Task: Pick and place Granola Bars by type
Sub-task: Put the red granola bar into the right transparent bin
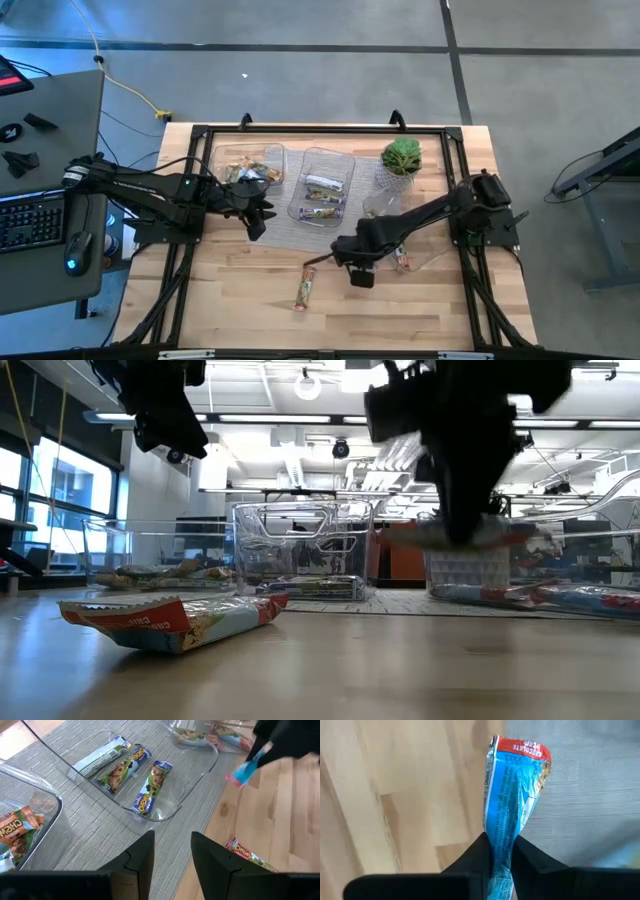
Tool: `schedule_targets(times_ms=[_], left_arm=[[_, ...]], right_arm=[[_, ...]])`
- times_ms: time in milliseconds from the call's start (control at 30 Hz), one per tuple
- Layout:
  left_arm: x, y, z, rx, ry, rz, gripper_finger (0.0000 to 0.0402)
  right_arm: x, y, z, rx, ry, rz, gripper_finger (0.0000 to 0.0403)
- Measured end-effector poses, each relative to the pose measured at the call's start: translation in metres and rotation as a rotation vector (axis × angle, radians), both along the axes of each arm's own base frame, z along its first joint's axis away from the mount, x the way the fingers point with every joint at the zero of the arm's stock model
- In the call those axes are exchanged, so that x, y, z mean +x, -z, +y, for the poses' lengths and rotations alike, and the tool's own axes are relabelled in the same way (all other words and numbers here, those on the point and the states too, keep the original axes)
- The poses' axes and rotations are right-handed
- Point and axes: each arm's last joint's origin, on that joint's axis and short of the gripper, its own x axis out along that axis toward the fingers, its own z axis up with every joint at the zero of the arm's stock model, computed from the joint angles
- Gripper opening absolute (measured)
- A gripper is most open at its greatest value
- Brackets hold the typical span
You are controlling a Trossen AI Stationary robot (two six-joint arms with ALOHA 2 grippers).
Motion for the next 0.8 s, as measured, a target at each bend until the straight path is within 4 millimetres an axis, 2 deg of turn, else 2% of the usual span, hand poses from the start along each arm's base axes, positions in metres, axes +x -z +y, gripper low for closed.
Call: schedule_targets(times_ms=[100,200,400,600,800], left_arm=[[0.0,0.0,0.0,0.0,0.0,0.0,0.0124],[0.0,0.0,0.0,0.0,0.0,0.0,0.0124],[0.0,0.0,0.0,0.0,0.0,0.001,0.0124],[0.0,0.0,0.0,0.0,0.0,0.001,0.0124],[0.0,0.0,0.0,0.0,0.0,0.002,0.0124]], right_arm=[[-0.003,-0.025,-0.003,-0.088,0.006,-0.01,0.0045],[-0.015,-0.052,-0.007,-0.205,0.036,-0.002,0.0037],[-0.062,-0.077,-0.019,-0.401,0.218,0.124,0.0033],[-0.109,-0.07,-0.024,-0.414,0.399,0.168,0.0042],[-0.143,-0.032,-0.029,-0.292,0.514,0.155,0.0036]])
